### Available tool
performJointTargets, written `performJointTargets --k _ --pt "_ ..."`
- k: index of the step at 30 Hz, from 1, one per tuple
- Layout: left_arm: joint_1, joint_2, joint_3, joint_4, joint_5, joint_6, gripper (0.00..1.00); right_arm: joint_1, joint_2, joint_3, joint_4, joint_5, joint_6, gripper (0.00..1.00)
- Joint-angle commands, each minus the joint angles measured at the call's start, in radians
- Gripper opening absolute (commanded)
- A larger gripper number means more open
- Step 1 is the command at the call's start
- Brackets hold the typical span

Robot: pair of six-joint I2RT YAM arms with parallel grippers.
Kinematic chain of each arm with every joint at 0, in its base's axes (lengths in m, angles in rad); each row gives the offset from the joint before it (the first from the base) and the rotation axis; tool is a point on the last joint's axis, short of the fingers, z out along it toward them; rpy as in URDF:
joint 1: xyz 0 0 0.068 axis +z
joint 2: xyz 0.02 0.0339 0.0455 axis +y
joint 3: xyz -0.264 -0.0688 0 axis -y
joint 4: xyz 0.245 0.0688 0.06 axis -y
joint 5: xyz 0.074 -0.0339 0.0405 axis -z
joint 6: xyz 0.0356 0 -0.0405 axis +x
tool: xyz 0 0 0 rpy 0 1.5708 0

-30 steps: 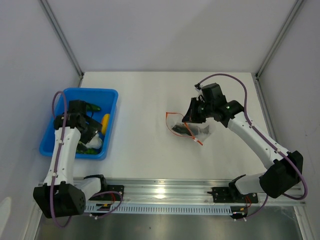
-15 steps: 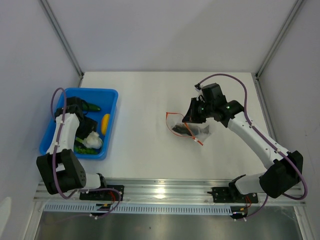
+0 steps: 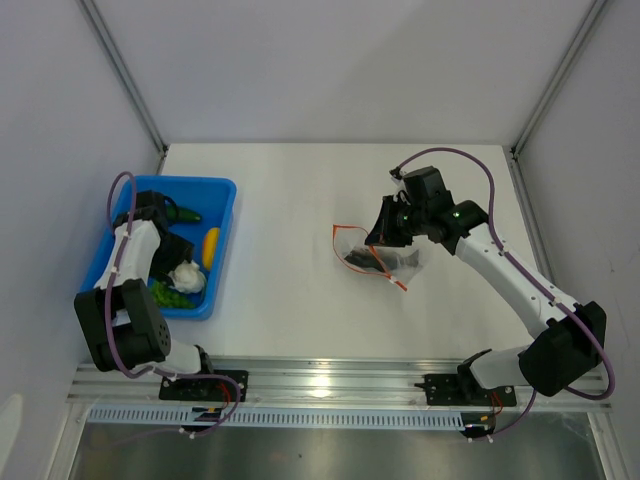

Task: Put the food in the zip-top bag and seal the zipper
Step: Pick up the fake vegetable from the bin.

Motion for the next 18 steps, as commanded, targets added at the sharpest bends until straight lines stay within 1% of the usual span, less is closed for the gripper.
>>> performJointTargets --k 1,2,3,5,6,8,9,10,13,15,18 --pt "0.014 -0.003 -0.006 0.018 0.013 0.052 0.64 -0.004 -0.028 0.018 -0.002 0.007 -0.015 0.00" --pt "0.014 -0.009 -0.008 0.021 0.015 0.054 0.57 -0.004 -0.028 0.018 -0.002 0.009 -0.013 0.00" --pt "0.014 -0.015 -0.011 0.024 0.015 0.056 0.43 -0.004 -0.027 0.018 -0.002 0.007 -0.012 0.00" --pt "0.014 -0.032 -0.011 0.021 0.021 0.060 0.30 -0.003 -0.027 0.018 0.001 0.010 -0.010 0.00" --pt "0.014 -0.038 -0.008 0.020 0.024 0.062 0.20 -0.004 -0.027 0.020 0.000 0.010 -0.008 0.00" --pt "0.014 -0.055 -0.002 0.012 0.040 0.066 0.14 -0.004 -0.028 0.023 0.001 0.010 -0.008 0.00" --pt "0.014 -0.064 0.006 0.017 0.075 0.077 0.03 -0.004 -0.027 0.026 0.000 0.013 -0.007 0.00" --pt "0.014 -0.084 0.012 0.021 0.095 0.092 0.01 -0.003 -0.024 0.026 -0.002 0.013 -0.008 0.00" --pt "0.010 -0.130 0.035 0.027 0.174 0.103 0.01 -0.004 -0.019 0.035 -0.006 0.013 -0.005 0.00" --pt "0.007 -0.194 0.048 0.044 0.222 0.105 0.00 -0.004 -0.014 0.041 -0.005 0.013 -0.005 0.00" --pt "0.003 -0.266 0.083 0.049 0.260 0.102 0.01 -0.004 -0.007 0.043 -0.003 0.009 -0.001 0.00"
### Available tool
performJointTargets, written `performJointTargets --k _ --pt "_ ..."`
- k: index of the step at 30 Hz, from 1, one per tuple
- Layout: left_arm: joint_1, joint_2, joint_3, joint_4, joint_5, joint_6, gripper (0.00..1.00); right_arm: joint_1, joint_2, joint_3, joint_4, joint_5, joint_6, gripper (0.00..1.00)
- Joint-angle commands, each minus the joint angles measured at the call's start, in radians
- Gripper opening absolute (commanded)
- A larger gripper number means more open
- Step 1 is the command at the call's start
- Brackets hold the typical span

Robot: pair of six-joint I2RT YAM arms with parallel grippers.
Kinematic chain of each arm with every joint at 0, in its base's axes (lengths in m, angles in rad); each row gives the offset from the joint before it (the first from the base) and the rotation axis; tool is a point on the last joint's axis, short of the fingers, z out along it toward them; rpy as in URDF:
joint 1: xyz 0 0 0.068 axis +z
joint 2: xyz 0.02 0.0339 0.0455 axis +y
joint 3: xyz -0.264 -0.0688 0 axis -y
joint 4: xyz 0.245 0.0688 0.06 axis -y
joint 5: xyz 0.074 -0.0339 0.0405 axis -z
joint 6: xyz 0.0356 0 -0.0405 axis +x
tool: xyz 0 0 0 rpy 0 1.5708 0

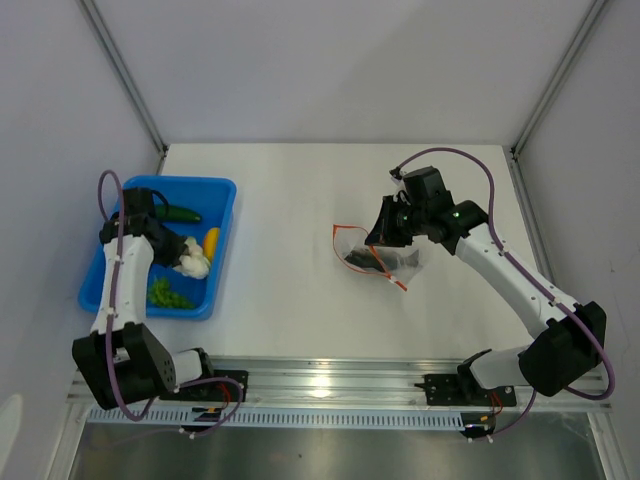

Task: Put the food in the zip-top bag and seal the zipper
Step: Pick up the fake vegetable from the bin.

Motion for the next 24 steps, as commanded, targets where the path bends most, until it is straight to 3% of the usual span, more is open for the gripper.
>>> performJointTargets --k 1,16,24 --pt "-0.006 -0.093 0.089 0.021 0.091 0.022 0.01 -0.004 -0.005 0.042 -0.003 0.005 -0.002 0.00" --pt "-0.307 -0.154 0.270 -0.027 0.242 -0.064 0.01 -0.004 0.001 0.051 -0.017 0.013 0.000 0.00" --pt "-0.477 -0.196 0.136 0.270 0.575 -0.253 0.01 -0.003 -0.001 0.065 -0.010 0.019 0.007 0.00"
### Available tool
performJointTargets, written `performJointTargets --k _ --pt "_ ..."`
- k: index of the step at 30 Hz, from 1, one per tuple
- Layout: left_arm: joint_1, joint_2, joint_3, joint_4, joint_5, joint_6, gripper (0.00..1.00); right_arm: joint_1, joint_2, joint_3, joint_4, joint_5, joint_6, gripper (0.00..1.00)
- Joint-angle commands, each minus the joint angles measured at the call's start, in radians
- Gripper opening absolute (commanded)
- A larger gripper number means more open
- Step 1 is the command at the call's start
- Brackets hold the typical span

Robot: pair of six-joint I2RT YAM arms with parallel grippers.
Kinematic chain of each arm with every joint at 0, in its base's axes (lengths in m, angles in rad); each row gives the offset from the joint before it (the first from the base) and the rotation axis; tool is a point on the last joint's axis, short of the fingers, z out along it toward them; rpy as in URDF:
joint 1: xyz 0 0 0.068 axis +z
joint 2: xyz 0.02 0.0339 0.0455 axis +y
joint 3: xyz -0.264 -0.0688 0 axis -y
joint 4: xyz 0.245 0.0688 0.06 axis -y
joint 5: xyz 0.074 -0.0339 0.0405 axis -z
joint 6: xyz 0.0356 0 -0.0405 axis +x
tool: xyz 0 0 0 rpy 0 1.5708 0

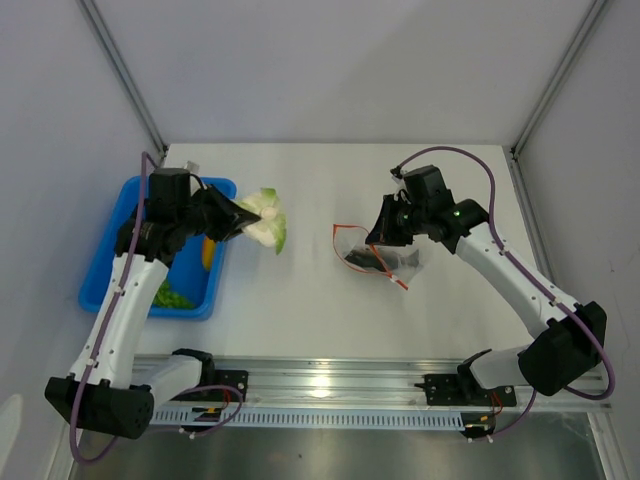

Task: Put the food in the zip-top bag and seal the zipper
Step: Pick up the fake vegetable from the bin, then place the fake vegetable in the zipper food storage bag.

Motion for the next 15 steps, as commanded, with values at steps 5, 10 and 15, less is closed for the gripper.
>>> performJointTargets --k 5,10,15 --pt "-0.169 0.079 -0.020 0.228 0.299 -0.150 0.00 -0.003 -0.002 0.052 0.015 0.014 0.007 0.00" --pt "-0.251 0.133 -0.077 0.373 0.368 -0.282 0.01 -0.003 -0.014 0.049 0.023 0.022 0.002 0.00" --pt "-0.300 0.199 -0.091 0.392 0.406 -0.360 0.00 -0.003 -0.025 0.043 0.032 0.025 0.002 0.00"
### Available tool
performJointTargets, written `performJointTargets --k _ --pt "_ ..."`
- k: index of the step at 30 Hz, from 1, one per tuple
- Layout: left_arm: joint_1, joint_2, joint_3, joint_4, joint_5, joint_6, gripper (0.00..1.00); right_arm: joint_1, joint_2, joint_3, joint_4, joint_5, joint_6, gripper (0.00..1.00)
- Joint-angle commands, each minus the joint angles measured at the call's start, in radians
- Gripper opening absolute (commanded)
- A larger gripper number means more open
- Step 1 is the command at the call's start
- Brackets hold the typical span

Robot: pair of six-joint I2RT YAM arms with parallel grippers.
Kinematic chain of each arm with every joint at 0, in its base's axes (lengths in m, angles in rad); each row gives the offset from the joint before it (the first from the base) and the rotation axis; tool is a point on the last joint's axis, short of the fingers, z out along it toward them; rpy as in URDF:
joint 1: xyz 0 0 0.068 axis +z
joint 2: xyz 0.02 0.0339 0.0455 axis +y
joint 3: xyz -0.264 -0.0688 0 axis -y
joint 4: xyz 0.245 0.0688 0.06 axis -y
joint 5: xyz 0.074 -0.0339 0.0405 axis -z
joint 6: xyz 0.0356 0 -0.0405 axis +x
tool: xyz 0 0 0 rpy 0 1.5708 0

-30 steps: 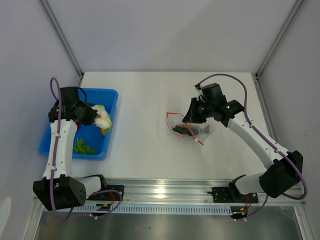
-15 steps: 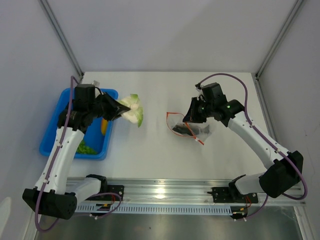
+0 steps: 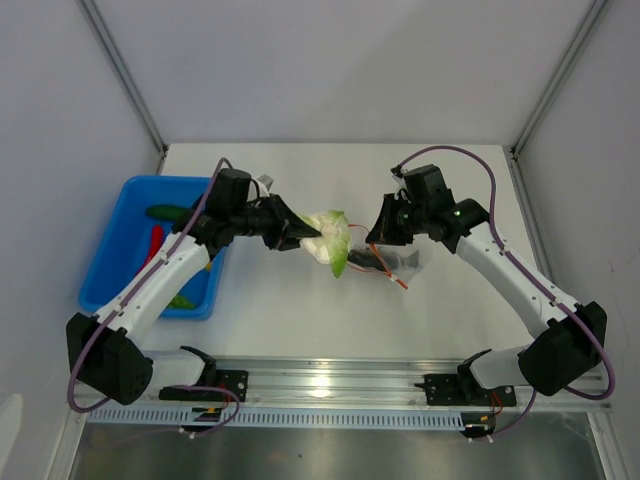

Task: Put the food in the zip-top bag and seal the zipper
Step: Place the fake vegetable in the zipper food storage bag.

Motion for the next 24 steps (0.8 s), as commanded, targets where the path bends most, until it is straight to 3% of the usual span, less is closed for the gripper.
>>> performJointTargets --k 1,14,24 --pt "-0.037 0.045 0.032 0.068 0.077 -0.097 0.01 -0.003 -0.029 0.036 0.034 0.016 -0.001 0.00" --pt "-0.128 0.274 0.173 -0.128 0.114 -0.104 0.01 0.012 -0.060 0.011 0.098 -0.021 -0.027 0.00" --pt "-0.128 0.410 0.358 -0.424 -0.018 -0.095 0.01 0.025 -0.095 -0.016 0.180 -0.154 -0.044 0.00"
